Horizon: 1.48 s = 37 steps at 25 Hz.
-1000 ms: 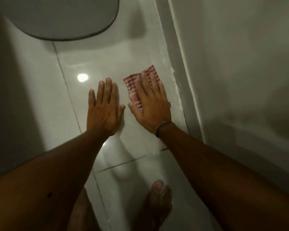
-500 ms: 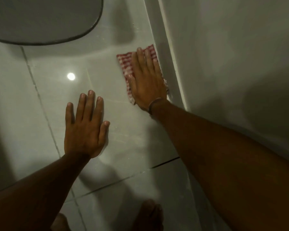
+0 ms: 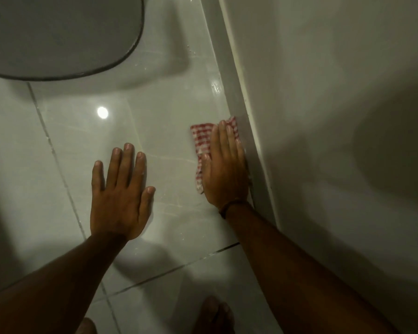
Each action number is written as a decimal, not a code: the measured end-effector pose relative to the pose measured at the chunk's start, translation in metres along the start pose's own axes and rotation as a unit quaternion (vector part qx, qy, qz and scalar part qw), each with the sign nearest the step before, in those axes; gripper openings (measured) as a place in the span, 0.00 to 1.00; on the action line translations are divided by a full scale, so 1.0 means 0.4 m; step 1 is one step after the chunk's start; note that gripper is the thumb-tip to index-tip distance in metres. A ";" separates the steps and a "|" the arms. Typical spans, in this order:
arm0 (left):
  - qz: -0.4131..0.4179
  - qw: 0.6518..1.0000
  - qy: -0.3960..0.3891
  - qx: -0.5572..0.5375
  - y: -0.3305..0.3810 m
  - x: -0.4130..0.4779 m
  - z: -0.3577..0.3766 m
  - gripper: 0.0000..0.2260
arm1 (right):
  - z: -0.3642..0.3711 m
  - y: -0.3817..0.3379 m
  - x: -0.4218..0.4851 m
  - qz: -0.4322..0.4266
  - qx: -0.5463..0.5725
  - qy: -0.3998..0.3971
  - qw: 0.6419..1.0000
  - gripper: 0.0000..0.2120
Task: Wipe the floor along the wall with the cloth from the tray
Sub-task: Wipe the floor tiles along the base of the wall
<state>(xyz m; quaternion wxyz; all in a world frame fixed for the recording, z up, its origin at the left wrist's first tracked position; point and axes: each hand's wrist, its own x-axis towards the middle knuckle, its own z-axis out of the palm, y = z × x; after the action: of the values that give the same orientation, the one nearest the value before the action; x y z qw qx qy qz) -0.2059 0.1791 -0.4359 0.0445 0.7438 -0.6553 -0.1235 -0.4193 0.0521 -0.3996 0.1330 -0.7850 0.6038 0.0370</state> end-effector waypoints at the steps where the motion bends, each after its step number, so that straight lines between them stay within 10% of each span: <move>1: 0.001 1.000 0.001 0.002 -0.001 0.001 0.002 0.34 | 0.009 0.008 -0.036 0.007 -0.002 0.000 1.000 0.30; 12: 0.009 1.000 0.004 0.007 -0.011 0.000 0.012 0.35 | 0.100 0.139 -0.507 0.069 0.007 -0.040 0.997 0.29; 27: 0.007 1.000 0.009 0.002 -0.012 -0.002 0.014 0.35 | -0.032 -0.066 0.229 0.001 0.015 -0.014 1.000 0.32; 37: 0.002 1.000 0.003 -0.001 -0.009 -0.001 0.011 0.35 | 0.092 0.130 -0.490 0.068 0.003 -0.026 0.997 0.30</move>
<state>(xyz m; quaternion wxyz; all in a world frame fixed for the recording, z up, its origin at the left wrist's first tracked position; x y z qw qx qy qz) -0.2037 0.1802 -0.4410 0.0474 0.7425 -0.6569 -0.1221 -0.5179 0.2330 -0.4006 0.1482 -0.7404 0.6525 0.0641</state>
